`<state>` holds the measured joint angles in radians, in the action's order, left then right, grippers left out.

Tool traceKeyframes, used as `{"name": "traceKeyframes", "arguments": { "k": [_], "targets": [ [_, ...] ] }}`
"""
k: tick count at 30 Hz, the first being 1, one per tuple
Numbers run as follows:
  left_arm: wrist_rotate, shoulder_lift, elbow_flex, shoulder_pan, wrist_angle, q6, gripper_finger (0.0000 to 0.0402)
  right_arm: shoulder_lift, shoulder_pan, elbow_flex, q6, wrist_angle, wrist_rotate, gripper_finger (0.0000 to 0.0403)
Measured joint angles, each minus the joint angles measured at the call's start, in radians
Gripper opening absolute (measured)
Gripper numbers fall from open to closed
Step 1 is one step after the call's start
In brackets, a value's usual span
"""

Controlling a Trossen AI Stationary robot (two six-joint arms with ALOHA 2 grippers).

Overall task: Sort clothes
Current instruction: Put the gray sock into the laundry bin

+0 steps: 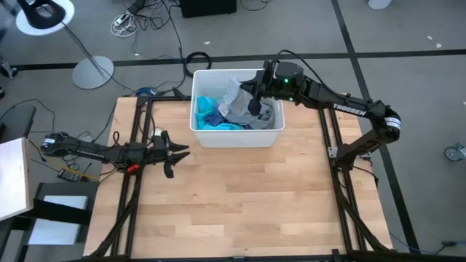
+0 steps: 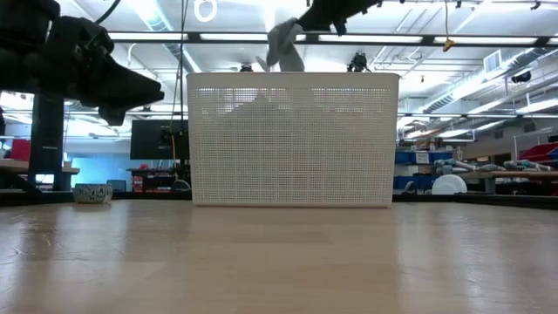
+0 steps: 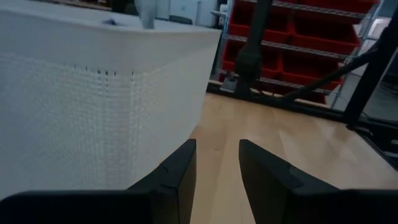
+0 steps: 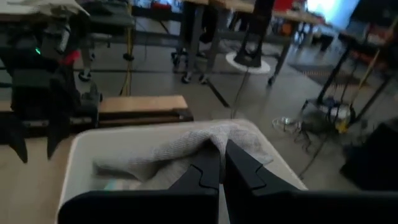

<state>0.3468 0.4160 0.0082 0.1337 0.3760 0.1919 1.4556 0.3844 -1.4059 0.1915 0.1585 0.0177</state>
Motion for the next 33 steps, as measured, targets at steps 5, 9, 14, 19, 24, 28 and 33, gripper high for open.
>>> {"name": "traceKeyframes", "arguments": {
  "k": [5,9,14,19,24,28,33],
  "targets": [
    [-0.009,-0.106,0.0,-0.001,-0.017,-0.057,0.0127,0.0,0.035,0.0,-0.017,0.054,-0.07,0.0001],
    [-0.009,-0.2,0.0,-0.011,-0.114,-0.057,0.0127,0.0,0.049,0.0,-0.039,0.067,-0.079,0.0001],
    [-0.038,-0.343,0.0,-0.03,-0.237,-0.034,0.0127,0.0,0.061,0.0,-0.051,0.071,-0.116,0.0001],
    [-0.106,-0.415,-0.001,-0.058,-0.28,-0.055,0.0127,0.0,0.063,0.0,-0.061,0.082,-0.127,0.0001],
    [-0.184,-0.416,-0.001,-0.085,-0.279,-0.038,0.0127,0.0,0.063,0.0,-0.063,0.096,-0.129,0.0002],
    [-0.221,-0.417,-0.001,-0.09,-0.253,-0.051,0.0127,0.0,0.064,0.0,-0.067,0.104,-0.135,0.0002],
    [-0.258,-0.415,-0.001,-0.09,-0.279,-0.053,0.0127,0.0,0.064,0.0,-0.068,0.147,-0.128,0.0006]
  ]
}}
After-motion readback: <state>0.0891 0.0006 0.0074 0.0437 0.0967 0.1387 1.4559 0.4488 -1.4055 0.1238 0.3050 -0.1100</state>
